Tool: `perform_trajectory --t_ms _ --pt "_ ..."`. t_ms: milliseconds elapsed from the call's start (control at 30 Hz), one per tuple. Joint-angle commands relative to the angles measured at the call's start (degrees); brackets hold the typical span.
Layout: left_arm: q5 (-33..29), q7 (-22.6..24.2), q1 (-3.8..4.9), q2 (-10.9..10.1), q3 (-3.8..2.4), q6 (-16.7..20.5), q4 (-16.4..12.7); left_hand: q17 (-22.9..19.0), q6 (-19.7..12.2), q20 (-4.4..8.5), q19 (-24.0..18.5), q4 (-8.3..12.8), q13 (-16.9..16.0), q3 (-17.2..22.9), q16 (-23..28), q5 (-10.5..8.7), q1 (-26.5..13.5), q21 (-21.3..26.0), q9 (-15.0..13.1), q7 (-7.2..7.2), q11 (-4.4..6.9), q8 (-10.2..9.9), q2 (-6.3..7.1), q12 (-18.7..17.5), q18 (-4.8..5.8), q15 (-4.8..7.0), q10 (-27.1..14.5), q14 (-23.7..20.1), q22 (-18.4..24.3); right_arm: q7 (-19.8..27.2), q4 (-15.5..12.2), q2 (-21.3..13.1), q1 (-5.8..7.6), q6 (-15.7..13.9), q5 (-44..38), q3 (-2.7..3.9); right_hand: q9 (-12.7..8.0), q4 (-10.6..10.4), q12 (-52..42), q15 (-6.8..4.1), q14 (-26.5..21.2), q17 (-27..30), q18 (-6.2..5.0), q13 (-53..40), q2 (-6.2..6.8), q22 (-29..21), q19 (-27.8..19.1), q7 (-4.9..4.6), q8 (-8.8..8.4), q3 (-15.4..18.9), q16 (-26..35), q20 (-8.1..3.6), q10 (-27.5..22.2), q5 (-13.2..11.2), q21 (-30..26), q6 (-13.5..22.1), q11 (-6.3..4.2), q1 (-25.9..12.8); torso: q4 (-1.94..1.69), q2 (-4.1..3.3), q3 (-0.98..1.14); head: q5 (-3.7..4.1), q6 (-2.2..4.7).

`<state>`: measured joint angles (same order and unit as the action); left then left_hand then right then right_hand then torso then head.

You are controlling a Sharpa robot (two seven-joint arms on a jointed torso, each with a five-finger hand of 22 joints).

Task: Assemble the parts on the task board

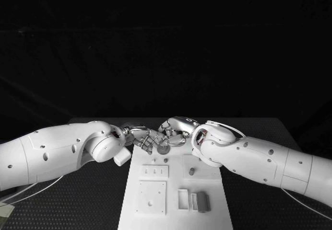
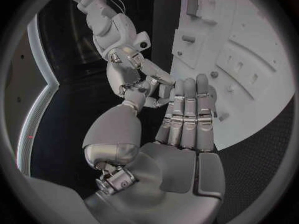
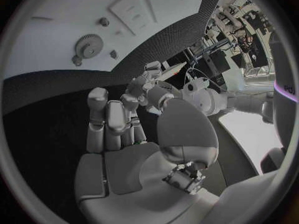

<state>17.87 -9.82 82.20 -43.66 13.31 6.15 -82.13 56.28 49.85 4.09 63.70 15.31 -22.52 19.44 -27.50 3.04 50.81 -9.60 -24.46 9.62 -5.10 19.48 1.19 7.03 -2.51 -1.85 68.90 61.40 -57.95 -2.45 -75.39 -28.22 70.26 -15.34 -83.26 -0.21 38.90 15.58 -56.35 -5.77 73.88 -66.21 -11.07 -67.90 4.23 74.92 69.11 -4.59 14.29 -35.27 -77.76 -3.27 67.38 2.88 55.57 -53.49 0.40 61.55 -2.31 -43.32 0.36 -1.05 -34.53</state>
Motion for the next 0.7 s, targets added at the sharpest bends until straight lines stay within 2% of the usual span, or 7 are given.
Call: perform_trajectory --t_ms 33,167,267,433,633,700 --pt "-0.85 1.12 0.11 0.26 -0.14 0.96 -0.22 0.01 0.28 0.07 0.12 0.46 -0.09 0.07 -0.25 -0.22 0.09 0.34 0.06 -0.06 0.20 0.06 -0.43 0.24 -1.05 0.43 0.23 -0.10 -0.07 0.64 -0.19 0.31 -0.09 0.80 0.14 -0.05 0.02 -0.03 -0.14 -0.34 0.03 -0.03 -3.93 0.05 0.28 0.76 0.01 -1.78 -0.06 0.19 0.06 -0.20 0.14 -0.15 0.18 -1.62 -0.46 -0.22 0.02 0.01 0.04 0.01 0.01" --pt "-0.85 1.08 0.11 0.31 -0.15 1.03 -0.27 -0.03 0.59 0.10 0.24 0.71 -0.41 0.20 -0.40 -0.22 0.40 0.35 0.05 -0.15 0.27 0.14 -0.79 0.31 -1.04 0.46 0.40 -0.04 -0.24 0.64 0.01 0.55 -0.09 0.91 0.27 -0.05 0.03 -0.03 -0.14 -0.34 0.09 -0.10 -3.92 0.06 0.27 0.75 0.03 -1.77 -0.06 0.18 0.03 -0.21 0.15 -0.15 0.17 -1.64 -0.46 -0.23 0.01 0.00 0.06 0.02 -0.05" --pt "-0.85 0.92 0.11 0.33 -0.15 1.72 -0.26 -0.08 1.21 0.14 0.40 0.92 -0.89 0.40 -0.60 -0.22 0.87 0.36 -0.04 -0.40 0.51 0.39 -1.53 0.54 -1.02 0.52 0.90 0.06 -0.46 0.64 0.02 0.62 -0.09 1.08 0.40 -0.05 0.03 -0.04 -0.15 -0.35 0.11 -0.12 -3.93 0.06 0.26 0.75 0.04 -1.77 -0.06 0.18 0.02 -0.22 0.15 -0.15 0.17 -1.65 -0.47 -0.24 0.01 0.00 0.07 0.03 -0.10" --pt "-0.62 0.85 0.11 0.27 -0.15 2.23 -0.17 -0.09 2.69 0.35 0.90 0.05 -1.84 -0.03 -1.17 -0.22 -0.47 0.27 -0.27 -1.08 1.13 0.98 -3.81 1.11 -1.06 0.78 2.13 0.62 -0.88 0.75 0.02 0.56 -0.12 1.11 0.55 -0.05 0.04 -0.05 -0.15 -0.35 0.10 -0.10 -3.93 0.06 0.25 0.74 0.06 -1.76 -0.05 0.18 0.03 -0.23 0.15 -0.15 0.16 -1.68 -0.47 -0.27 0.02 0.02 0.06 0.13 -0.10" --pt "0.09 0.40 0.11 0.34 -0.15 2.09 -0.13 0.30 4.05 0.86 1.96 0.84 -3.01 -0.53 -2.30 -0.24 -0.30 -0.27 -0.49 -1.68 1.72 1.39 -4.75 1.58 -1.12 1.37 3.27 1.51 -1.80 0.84 -0.20 0.68 -0.19 0.87 0.58 -0.05 0.05 -0.06 -0.15 -0.36 0.14 -0.14 -3.92 0.06 0.24 0.74 0.07 -1.75 -0.04 0.18 0.01 -0.24 0.16 -0.15 0.16 -1.71 -0.48 -0.29 0.03 0.01 0.07 0.12 -0.16" --pt "0.09 0.28 0.11 0.38 -0.15 2.23 -0.05 0.37 4.25 0.94 2.10 0.85 -3.22 -0.72 -2.48 -0.23 -0.43 -0.34 -0.52 -1.76 1.79 1.42 -4.65 1.62 -1.11 1.45 3.42 1.61 -1.98 0.86 -0.28 0.71 -0.21 0.91 0.58 -0.05 0.06 -0.06 -0.15 -0.36 0.14 -0.15 -3.93 0.06 0.24 0.73 0.08 -1.75 -0.03 0.18 0.01 -0.24 0.16 -0.15 0.15 -1.73 -0.48 -0.30 0.01 0.01 0.08 0.67 -0.03"
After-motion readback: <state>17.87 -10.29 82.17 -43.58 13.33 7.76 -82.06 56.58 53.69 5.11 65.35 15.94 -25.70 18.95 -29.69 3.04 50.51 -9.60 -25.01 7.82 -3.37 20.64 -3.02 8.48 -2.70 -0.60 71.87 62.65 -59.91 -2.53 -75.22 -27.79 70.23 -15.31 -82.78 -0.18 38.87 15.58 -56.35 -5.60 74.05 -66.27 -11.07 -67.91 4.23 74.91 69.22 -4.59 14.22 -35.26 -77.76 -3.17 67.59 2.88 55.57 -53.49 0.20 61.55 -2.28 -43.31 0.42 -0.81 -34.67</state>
